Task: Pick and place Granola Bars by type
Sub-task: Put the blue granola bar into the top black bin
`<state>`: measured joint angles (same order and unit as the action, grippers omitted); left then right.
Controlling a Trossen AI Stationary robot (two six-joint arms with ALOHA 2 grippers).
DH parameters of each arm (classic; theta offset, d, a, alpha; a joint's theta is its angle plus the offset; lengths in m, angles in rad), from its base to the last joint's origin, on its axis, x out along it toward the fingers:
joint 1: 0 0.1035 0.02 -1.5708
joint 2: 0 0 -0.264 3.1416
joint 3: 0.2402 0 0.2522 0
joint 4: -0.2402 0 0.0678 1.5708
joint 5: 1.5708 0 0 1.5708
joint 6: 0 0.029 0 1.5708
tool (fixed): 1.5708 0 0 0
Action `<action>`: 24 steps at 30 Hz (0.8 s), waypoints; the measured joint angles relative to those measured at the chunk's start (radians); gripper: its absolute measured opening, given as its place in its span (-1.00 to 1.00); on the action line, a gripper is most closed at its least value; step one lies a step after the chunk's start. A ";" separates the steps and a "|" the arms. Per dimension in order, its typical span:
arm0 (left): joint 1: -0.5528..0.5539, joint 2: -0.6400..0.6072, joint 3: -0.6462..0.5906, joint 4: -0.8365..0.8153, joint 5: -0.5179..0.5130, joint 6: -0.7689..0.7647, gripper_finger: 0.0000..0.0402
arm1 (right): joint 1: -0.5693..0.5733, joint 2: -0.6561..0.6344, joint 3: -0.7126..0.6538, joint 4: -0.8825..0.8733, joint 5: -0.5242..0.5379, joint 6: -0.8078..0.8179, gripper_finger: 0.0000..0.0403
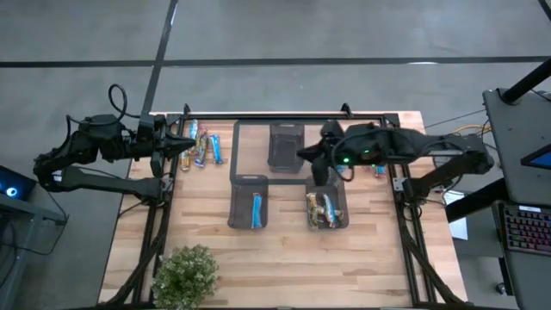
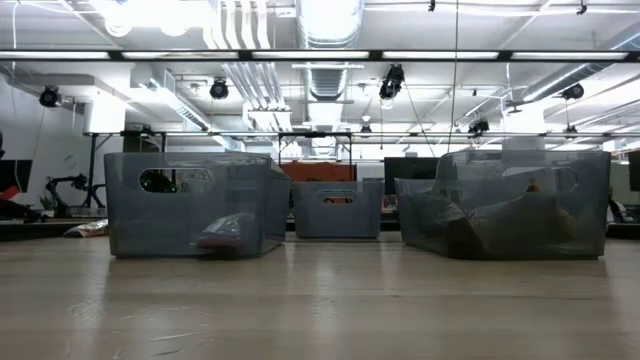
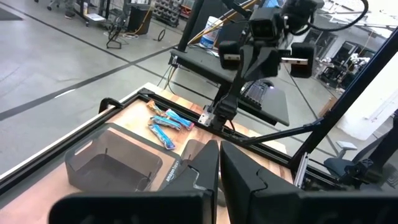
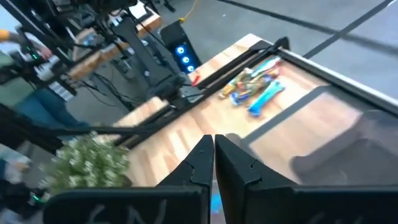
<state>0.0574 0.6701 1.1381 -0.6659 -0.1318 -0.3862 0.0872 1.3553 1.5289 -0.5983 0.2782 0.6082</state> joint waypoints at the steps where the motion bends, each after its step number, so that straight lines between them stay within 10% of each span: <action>1: 0.000 0.000 0.000 0.000 0.000 0.000 -1.00 | 0.000 -0.014 0.000 -0.014 0.009 -0.021 -0.96; 24: 0.000 0.008 0.000 0.071 -0.130 0.070 -0.80 | 0.000 -0.305 -0.193 -0.052 0.092 -0.087 -0.96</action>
<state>0.0574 0.6778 1.1378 -0.5944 -0.2621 -0.3161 0.0872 1.0503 1.3360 -0.6498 0.3698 0.5207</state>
